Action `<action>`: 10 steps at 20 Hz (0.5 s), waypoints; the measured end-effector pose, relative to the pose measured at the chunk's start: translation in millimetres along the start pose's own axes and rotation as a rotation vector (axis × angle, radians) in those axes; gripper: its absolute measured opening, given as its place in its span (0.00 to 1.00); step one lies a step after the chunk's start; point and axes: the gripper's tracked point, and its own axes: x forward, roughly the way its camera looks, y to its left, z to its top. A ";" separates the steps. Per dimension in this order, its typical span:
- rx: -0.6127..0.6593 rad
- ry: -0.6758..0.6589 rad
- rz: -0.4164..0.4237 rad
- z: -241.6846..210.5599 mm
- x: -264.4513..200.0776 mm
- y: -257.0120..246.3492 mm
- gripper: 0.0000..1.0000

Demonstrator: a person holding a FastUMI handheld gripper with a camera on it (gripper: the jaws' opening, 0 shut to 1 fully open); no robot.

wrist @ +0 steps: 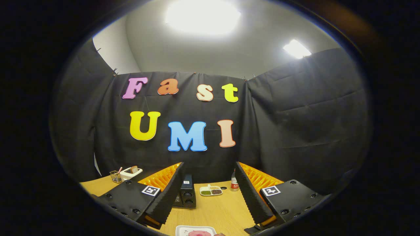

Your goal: Open the toaster oven, put the food inside, and close the toaster oven door.

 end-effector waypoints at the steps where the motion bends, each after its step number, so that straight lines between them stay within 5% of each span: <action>1: 0.004 0.002 -0.001 -1.8 2.1 1.0 0.96; 10: 0.042 0.020 -0.012 -7.5 22.9 6.5 0.97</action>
